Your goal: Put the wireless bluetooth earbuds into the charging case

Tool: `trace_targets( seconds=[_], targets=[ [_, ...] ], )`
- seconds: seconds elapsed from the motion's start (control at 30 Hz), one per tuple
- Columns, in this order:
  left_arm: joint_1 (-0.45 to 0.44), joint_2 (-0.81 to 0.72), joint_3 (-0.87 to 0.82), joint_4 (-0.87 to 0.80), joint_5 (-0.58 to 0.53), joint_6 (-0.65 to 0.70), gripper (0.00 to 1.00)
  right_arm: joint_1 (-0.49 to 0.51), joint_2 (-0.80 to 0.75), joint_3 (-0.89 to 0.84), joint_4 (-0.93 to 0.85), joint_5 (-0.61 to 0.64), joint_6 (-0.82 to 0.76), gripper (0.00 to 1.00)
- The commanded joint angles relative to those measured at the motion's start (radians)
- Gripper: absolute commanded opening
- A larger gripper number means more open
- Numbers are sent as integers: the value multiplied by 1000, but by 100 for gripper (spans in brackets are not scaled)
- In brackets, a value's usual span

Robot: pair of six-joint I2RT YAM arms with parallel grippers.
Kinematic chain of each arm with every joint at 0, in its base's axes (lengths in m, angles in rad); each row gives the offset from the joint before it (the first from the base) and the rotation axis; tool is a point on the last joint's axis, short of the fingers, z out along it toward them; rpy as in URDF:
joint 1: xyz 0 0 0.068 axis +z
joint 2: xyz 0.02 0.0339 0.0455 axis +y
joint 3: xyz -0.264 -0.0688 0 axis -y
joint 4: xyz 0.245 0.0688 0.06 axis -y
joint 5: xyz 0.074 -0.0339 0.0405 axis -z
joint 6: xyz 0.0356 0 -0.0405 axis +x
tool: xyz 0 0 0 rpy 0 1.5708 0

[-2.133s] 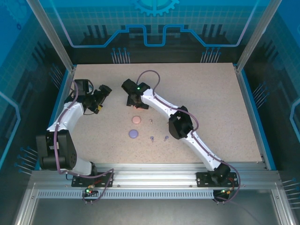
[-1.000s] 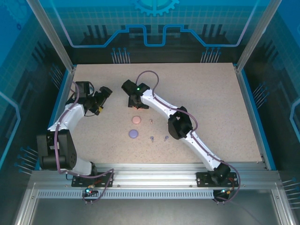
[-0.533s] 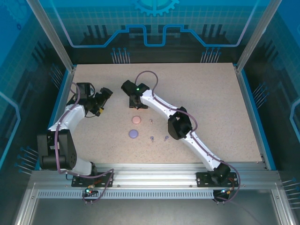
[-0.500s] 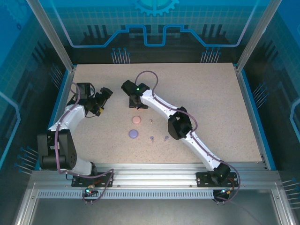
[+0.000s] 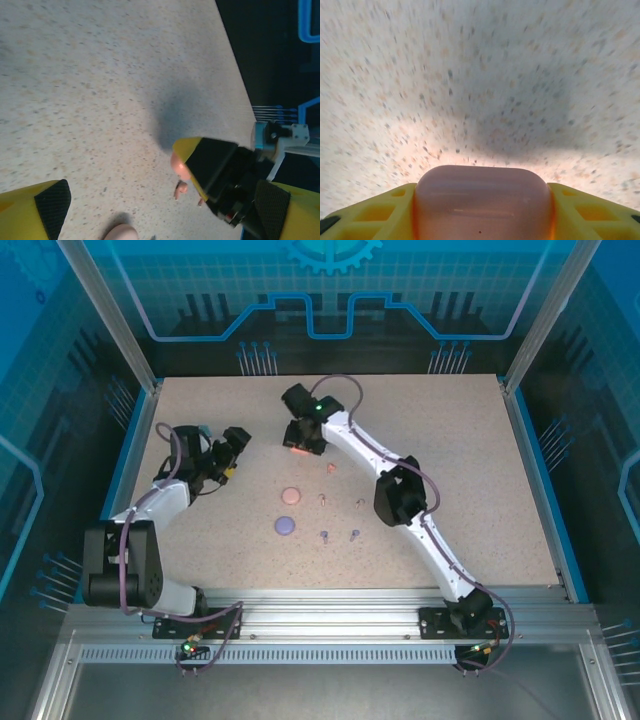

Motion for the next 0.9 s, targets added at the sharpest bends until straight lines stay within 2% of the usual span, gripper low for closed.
trace_targets(
  seconds=[0.0, 0.23, 0.37, 0.6, 0.87],
  targets=[
    [-45, 31, -6, 191, 49, 8, 99, -47, -66, -19, 19, -73, 74, 40],
    [-141, 142, 30, 332, 52, 39, 96, -94, -88, -33, 32, -135, 198, 40],
    [-198, 210, 84, 348, 44, 65, 90, -106, -110, -85, 65, -169, 261, 40],
    [-280, 330, 152, 402, 11, 79, 71, -105, -137, -106, 48, -166, 280, 40],
    [-325, 404, 168, 467, -34, 69, 62, -103, -195, -160, 49, -145, 282, 40]
  ],
)
